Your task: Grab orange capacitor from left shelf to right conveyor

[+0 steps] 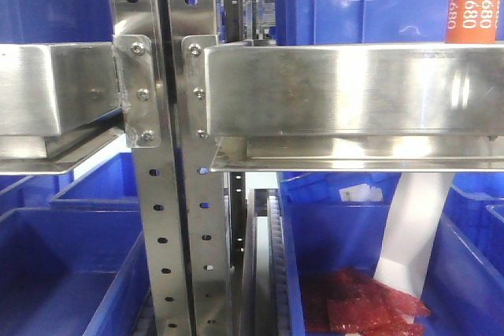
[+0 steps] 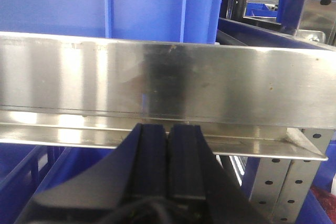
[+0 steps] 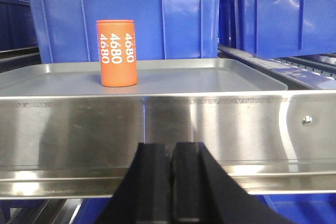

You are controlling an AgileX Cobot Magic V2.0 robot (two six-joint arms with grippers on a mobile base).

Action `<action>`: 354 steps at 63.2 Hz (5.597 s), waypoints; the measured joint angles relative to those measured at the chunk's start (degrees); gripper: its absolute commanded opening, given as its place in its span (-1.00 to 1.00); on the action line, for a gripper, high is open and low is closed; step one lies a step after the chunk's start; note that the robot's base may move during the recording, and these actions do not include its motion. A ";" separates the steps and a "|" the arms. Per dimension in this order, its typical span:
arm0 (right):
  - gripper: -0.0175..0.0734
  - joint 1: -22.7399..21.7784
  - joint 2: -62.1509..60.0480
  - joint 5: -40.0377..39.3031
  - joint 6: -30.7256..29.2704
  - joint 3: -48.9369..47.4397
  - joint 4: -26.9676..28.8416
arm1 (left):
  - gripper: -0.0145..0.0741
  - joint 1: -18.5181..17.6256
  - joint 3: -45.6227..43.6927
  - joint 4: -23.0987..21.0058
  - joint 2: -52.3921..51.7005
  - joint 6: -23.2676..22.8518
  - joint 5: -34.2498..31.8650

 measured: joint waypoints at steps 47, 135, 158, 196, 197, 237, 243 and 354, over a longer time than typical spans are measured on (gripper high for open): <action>-0.49 0.00 0.00 0.00 0.00 0.00 0.00 | -0.96 0.00 0.00 0.00 0.00 0.00 0.00; 0.78 10.43 57.34 -2.91 0.00 -38.16 0.00 | -0.96 0.00 0.00 0.00 0.00 0.00 0.00; 0.78 10.43 71.59 -18.43 0.00 -39.13 0.00 | -0.96 0.00 0.00 0.00 0.00 0.00 0.00; 0.76 8.29 86.56 -25.96 0.00 -43.46 0.11 | -0.96 0.00 0.00 0.00 0.00 0.00 0.00; 0.75 8.29 86.92 -26.31 0.00 -43.46 0.20 | -0.96 0.00 0.00 0.00 0.00 0.00 0.00; -0.37 8.29 78.35 -21.02 3.22 -44.05 -3.19 | -0.96 0.00 0.00 0.00 0.00 0.00 0.00; -0.37 8.95 72.83 -16.65 3.22 -44.18 -4.16 | -0.96 0.00 0.00 0.00 0.00 0.00 0.00; -0.37 23.30 9.14 28.39 3.48 -32.26 -7.52 | -0.96 0.00 0.00 0.00 0.00 0.00 0.10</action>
